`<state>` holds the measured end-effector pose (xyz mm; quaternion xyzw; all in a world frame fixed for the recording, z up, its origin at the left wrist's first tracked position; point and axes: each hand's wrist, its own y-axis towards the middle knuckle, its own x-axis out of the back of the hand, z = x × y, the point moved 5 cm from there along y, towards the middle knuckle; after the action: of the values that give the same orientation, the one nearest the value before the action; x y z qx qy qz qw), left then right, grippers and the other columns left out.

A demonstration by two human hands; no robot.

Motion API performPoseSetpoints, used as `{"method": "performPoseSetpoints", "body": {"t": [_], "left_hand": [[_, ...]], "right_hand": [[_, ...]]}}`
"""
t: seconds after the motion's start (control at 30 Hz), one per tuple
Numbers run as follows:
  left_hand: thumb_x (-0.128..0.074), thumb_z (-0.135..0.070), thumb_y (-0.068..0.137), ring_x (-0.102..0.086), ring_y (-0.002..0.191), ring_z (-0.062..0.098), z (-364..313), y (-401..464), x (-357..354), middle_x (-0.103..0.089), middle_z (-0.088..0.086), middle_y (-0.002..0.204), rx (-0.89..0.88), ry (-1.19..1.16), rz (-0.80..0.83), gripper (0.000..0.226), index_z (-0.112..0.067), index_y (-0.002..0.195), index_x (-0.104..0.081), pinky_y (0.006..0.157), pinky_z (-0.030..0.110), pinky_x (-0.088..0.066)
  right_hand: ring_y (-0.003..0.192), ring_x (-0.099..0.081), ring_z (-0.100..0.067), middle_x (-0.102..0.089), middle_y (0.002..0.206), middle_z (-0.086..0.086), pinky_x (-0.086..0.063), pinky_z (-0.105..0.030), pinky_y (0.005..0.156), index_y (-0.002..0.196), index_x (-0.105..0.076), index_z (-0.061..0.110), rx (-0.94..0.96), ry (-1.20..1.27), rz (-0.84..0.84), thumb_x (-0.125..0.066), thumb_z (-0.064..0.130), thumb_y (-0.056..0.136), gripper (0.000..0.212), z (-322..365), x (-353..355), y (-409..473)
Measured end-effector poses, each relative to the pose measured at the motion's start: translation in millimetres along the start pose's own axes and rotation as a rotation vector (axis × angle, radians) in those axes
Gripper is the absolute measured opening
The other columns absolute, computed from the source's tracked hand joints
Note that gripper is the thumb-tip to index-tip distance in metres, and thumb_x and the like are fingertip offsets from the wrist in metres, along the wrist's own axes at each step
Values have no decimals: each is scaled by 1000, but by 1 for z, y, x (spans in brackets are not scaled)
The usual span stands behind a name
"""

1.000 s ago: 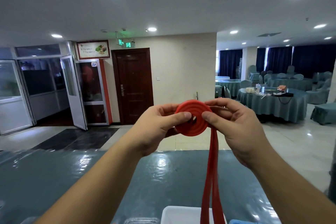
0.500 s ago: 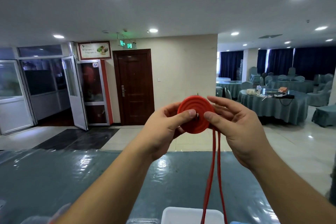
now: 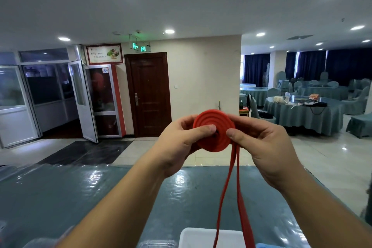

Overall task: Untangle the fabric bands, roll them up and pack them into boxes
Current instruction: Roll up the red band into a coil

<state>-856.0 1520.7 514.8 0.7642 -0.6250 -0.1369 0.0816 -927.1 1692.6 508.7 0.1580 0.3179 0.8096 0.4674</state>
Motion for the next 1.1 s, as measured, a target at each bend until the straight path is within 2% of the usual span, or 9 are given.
{"method": "performPoseSetpoints", "body": {"t": [0.13, 0.3, 0.4, 0.5, 0.63, 0.73, 0.9, 1.03, 1.1], "left_hand": [[-80, -9, 86, -75, 105, 29, -9, -1, 7, -77, 15, 112, 21, 216, 69, 38, -6, 122, -71, 89, 34, -61], [-76, -10, 88, -74, 98, 23, -4, -2, 4, -77, 14, 110, -23, 35, -5, 36, -6, 123, -71, 87, 35, -61], [-78, -14, 83, -75, 100, 23, -3, -3, 4, -77, 13, 111, 1, 84, 40, 41, -6, 123, -70, 85, 31, -60], [-79, -11, 86, -75, 102, 25, -8, -3, 6, -78, 13, 110, 34, 207, 86, 36, -6, 121, -72, 84, 30, -61], [-80, -16, 82, -75, 101, 24, -6, 0, 5, -77, 13, 111, 25, 86, 47, 41, -8, 122, -73, 84, 34, -59], [-77, -15, 86, -73, 101, 23, 3, -1, 3, -76, 13, 111, 47, 10, 29, 38, -8, 123, -72, 89, 37, -60], [-74, -32, 86, -74, 100, 24, -1, -3, 1, -77, 16, 111, 88, 168, 77, 42, -8, 120, -73, 86, 35, -62], [-75, -28, 86, -74, 91, 21, 2, -3, 2, -77, 15, 105, 142, 113, 71, 45, -3, 123, -70, 77, 29, -62], [-76, -22, 86, -73, 93, 22, 3, -3, 4, -76, 14, 105, 164, 133, 105, 43, -2, 123, -69, 78, 29, -61]], "right_hand": [[99, -76, -12, -81, 101, 5, -60, -23, 88, 114, -76, 19, -5, -78, 93, -76, 19, 75, 38, 3, -4, -1], [109, -74, -17, -79, 111, 0, -59, -33, 94, 122, -72, 21, -4, 16, 15, -77, 19, 76, 46, -6, -6, -2], [104, -76, -15, -80, 107, 3, -60, -28, 92, 120, -73, 20, -5, -28, 63, -76, 17, 76, 44, -2, -4, -1], [104, -75, -13, -80, 106, 4, -59, -25, 91, 120, -73, 18, -4, -106, 139, -76, 20, 76, 44, 3, -5, 2], [107, -75, -16, -79, 110, 1, -60, -29, 91, 122, -72, 20, -5, -12, 63, -77, 21, 75, 47, 0, -4, 3], [104, -76, -16, -80, 106, 0, -60, -26, 87, 118, -72, 21, -17, 25, 38, -78, 19, 72, 46, -2, -2, 2], [100, -77, -19, -81, 104, -2, -61, -28, 86, 119, -74, 16, -69, -67, 153, -78, 18, 73, 46, 1, 2, 5], [103, -76, -20, -80, 107, -3, -61, -34, 91, 122, -74, 14, -83, -117, 203, -79, 20, 74, 48, 2, 4, 11], [103, -76, -20, -80, 107, -3, -61, -36, 93, 122, -74, 13, -96, -143, 238, -80, 20, 74, 49, 1, 3, 12]]}}
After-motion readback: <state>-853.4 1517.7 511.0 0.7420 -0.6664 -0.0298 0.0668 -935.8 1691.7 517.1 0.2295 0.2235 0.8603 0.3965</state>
